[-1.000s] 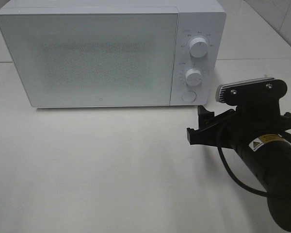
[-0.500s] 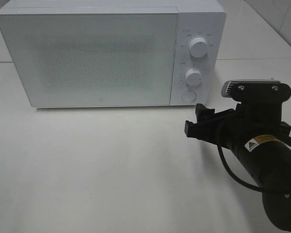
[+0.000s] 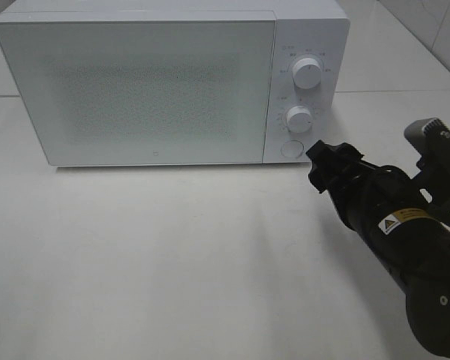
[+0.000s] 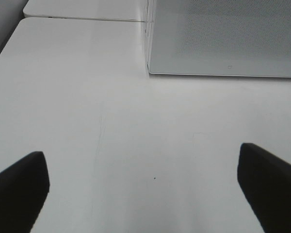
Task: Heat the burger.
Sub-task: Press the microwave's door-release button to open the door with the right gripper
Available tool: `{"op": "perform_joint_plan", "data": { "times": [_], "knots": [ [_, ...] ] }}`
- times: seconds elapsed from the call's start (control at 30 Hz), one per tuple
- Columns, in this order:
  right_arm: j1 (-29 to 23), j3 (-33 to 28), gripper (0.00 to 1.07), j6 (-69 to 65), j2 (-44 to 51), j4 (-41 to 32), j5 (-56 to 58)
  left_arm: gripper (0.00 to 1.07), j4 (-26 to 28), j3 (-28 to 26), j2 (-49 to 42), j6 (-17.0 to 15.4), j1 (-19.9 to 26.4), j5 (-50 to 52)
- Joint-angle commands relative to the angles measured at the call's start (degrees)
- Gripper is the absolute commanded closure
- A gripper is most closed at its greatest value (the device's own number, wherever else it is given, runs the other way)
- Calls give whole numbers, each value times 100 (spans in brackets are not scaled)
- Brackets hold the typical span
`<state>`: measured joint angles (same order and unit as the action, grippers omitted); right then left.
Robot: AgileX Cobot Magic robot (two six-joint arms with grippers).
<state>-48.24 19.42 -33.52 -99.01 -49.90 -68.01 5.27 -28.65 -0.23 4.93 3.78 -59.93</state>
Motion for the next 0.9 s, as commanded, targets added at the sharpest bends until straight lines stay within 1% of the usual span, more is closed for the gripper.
{"op": "perform_joint_plan", "data": {
  "times": [0.03, 0.07, 0.1, 0.13, 0.17, 0.2, 0.23, 0.27, 0.3, 0.33, 0.37, 0.4, 0.43, 0.47, 0.5, 0.53, 0.6, 0.87, 0.9],
  "knots": [
    [-17, 29, 43, -1490, 11, 11, 103, 9, 34, 17, -120, -34, 6, 46],
    [-17, 29, 43, -1490, 11, 11, 103, 9, 34, 17, -120, -34, 6, 46],
    [-17, 29, 45, -1776, 11, 6, 155, 9, 34, 17, -120, -34, 6, 46],
    [-17, 29, 50, -2269, 11, 6, 281, 9, 34, 17, -120, -34, 6, 46],
    [-17, 29, 50, -2269, 11, 6, 281, 9, 34, 17, -120, -34, 6, 46],
    [-17, 29, 53, -2481, 11, 6, 338, 9, 34, 17, -120, -34, 6, 46],
    [-17, 29, 59, -2991, 11, 6, 453, 9, 34, 17, -120, -34, 6, 46],
    [-17, 29, 59, -2991, 11, 6, 453, 9, 34, 17, -120, -34, 6, 46],
    [-17, 29, 63, -3220, 11, 6, 493, 9, 34, 17, -120, -34, 6, 46],
    [-17, 29, 72, -3541, 11, 6, 573, 9, 34, 17, -120, -34, 6, 46],
    [-17, 29, 72, -3541, 11, 6, 573, 9, 34, 17, -120, -34, 6, 46],
    [-17, 29, 82, -3741, 11, -34, 699, 9, 34, 17, -120, -34, 6, 46],
    [-17, 29, 82, -3741, 11, -34, 699, 9, 34, 17, -120, -34, 6, 46],
    [-17, 29, 87, -3799, 11, -69, 762, 9, 34, 17, -120, -34, 6, 46],
    [-17, 29, 96, -3908, 11, -172, 859, 9, 34, 17, -120, -34, 6, 46],
    [-17, 29, 96, -3908, 11, -172, 859, 9, 34, 17, -120, -34, 6, 46],
    [-17, 29, 107, -3948, 11, -189, 894, 9, 34, 17, -120, -34, 6, 46],
    [57, 246, 107, -3862, 11, -115, 1026, 9, 34, 17, -120, -34, 6, 46],
    [172, 327, 107, -3856, -46, 120, 1014, 9, 34, 17, -120, -34, 6, 46]
  ]
}}
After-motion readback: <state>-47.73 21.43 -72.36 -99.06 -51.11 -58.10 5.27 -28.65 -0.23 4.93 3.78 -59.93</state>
